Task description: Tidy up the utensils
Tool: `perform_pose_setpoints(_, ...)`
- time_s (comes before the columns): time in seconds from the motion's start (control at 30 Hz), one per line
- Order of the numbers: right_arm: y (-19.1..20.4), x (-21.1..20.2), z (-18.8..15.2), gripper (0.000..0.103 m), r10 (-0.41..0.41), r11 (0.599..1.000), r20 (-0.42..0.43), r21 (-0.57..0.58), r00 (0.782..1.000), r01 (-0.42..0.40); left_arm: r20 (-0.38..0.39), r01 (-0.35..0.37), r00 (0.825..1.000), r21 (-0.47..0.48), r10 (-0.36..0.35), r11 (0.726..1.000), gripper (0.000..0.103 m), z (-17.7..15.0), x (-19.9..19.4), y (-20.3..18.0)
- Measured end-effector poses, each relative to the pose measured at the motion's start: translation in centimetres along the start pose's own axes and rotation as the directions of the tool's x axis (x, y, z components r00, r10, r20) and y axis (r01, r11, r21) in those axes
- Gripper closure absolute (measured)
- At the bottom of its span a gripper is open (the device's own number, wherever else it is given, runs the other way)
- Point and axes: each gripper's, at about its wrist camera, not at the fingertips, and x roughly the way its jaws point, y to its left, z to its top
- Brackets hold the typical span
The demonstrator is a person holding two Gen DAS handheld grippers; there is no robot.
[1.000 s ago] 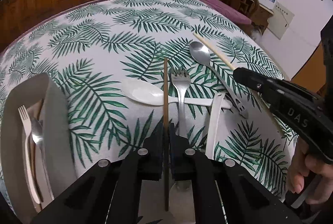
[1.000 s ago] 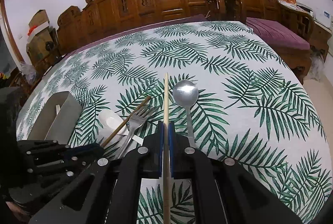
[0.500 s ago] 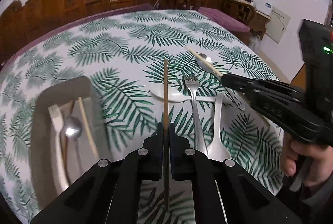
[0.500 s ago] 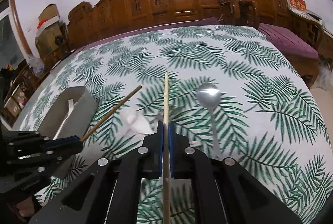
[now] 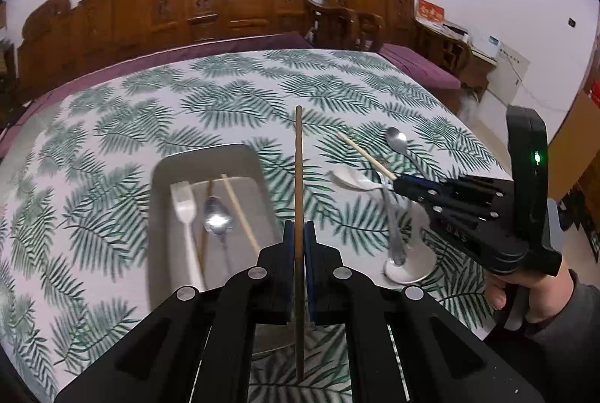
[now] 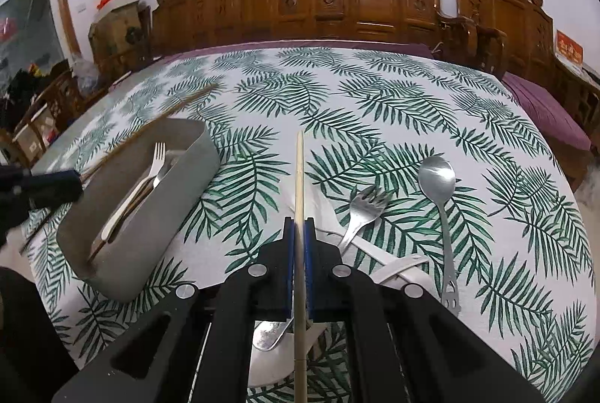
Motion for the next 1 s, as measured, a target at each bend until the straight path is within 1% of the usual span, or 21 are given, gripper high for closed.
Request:
perform_pose_setpoints(0.23,0.2,0.0,-0.1,0.097,-0.006,1.000,-0.004,-0.012,1.000,0.006,-0.013,-0.043,0.999,-0.038,0.042,0.998,0.099,-0.2,0.4,2.8)
perform_pose_setpoints(0.33,0.1,0.1,-0.2,0.097,-0.006,1.000,-0.006,-0.013,1.000,0.006,-0.042,-0.064,0.997,-0.047,0.062,0.997,0.099,-0.8,1.4,3.8)
perform_pose_setpoints(0.5,0.1,0.1,-0.2,0.097,-0.006,1.000,-0.008,-0.014,1.000,0.006,-0.078,-0.079,0.994,-0.077,0.073,0.994,0.099,-2.1,2.9,5.1)
perform_pose_setpoints(0.67,-0.1,0.2,-0.2,0.097,0.005,1.000,-0.013,-0.006,1.000,-0.005,-0.100,-0.103,0.990,-0.076,0.095,0.992,0.099,-2.4,3.8,5.5)
perform_pose_setpoints(1.0,-0.3,0.2,-0.4,0.097,0.008,1.000,-0.019,-0.002,1.000,-0.008,-0.130,-0.117,0.986,-0.100,0.104,0.988,0.099,-2.6,5.1,6.3)
